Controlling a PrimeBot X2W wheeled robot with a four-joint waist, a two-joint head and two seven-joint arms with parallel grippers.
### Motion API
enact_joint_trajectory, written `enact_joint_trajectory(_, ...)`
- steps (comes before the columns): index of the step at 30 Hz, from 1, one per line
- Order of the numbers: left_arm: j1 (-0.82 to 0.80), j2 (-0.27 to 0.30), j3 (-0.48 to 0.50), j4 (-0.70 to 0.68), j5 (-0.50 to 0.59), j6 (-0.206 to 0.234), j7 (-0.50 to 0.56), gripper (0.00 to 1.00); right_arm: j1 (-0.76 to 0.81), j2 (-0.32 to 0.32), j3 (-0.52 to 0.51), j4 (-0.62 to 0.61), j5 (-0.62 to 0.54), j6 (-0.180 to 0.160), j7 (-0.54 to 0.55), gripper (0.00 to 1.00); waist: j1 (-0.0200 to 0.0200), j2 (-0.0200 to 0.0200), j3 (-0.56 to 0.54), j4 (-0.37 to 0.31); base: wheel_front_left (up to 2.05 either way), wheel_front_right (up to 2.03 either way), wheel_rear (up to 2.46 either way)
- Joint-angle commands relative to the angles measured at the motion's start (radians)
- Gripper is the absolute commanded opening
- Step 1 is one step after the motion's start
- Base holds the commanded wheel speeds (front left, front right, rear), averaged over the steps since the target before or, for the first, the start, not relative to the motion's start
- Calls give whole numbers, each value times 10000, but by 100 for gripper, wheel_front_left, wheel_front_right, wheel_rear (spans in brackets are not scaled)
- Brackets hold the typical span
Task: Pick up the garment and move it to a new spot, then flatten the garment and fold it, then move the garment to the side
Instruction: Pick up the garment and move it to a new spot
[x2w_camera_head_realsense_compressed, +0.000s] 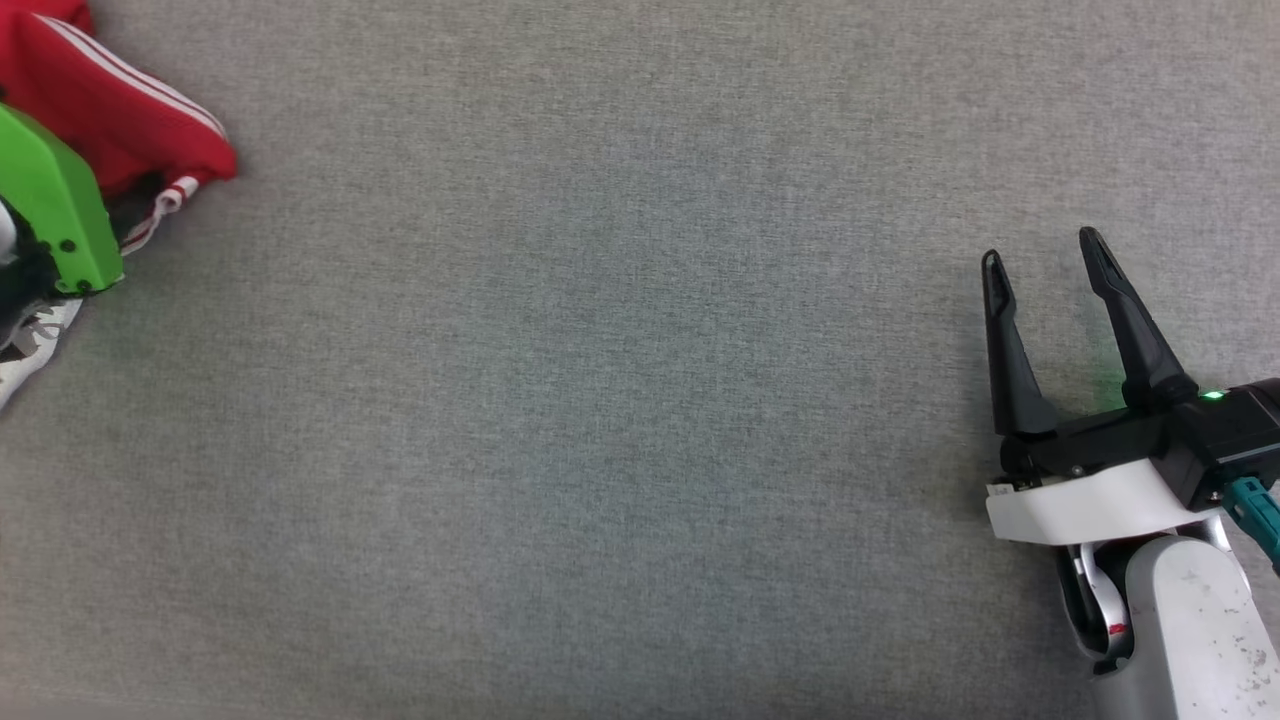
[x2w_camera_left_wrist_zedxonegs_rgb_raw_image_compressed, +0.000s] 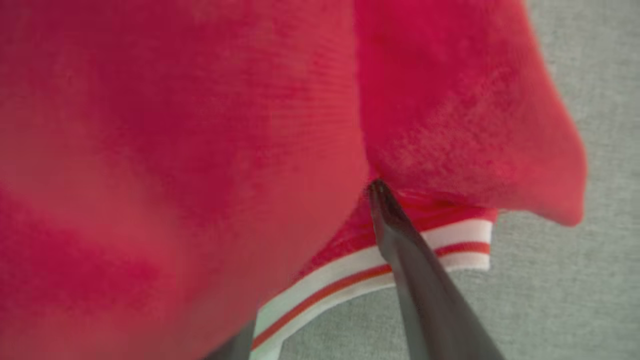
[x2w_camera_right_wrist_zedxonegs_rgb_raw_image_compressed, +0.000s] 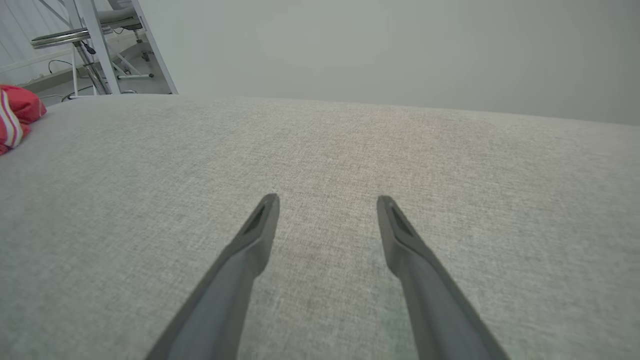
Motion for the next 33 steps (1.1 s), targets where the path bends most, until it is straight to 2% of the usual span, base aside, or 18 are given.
enact_joint_trajectory(1,677,-466,-357,377,-191,49,336,0,-124,49,-3,64,-27,-9,-89,100,0,-2,-10,-31,0,0,0)
enact_joint_trajectory(5,751,-363,-172,312,-210,61,-468,0,-100,88,-43,175,-15,-9,-90,100,0,-2,-298,19,0,0,0)
enact_joint_trajectory(10,920,-306,-11,139,28,59,-2046,0,-55,157,-64,314,59,-9,-92,100,0,-2,-1050,74,0,0,0)
enact_joint_trajectory(18,1475,-236,273,-940,571,113,-5087,0,617,349,-394,698,279,-9,-92,100,0,-2,-2929,200,0,0,0)
enact_joint_trajectory(20,1606,-207,327,-1278,629,174,-5443,0,801,390,-465,773,368,-9,-92,100,0,-2,-3311,211,0,0,0)
enact_joint_trajectory(23,1798,-163,416,-1859,752,350,-5959,0,1053,432,-550,848,418,-9,-93,100,0,-2,-3794,210,0,0,0)
enact_joint_trajectory(28,2196,-203,862,-3003,715,955,-6796,0,1397,476,-651,925,553,-9,-93,100,0,-2,-4452,32,0,0,0)
enact_joint_trajectory(33,2641,-232,787,-4254,890,1387,-6866,0,1626,489,-743,923,804,-9,-93,100,0,-2,-4901,-310,0,0,0)
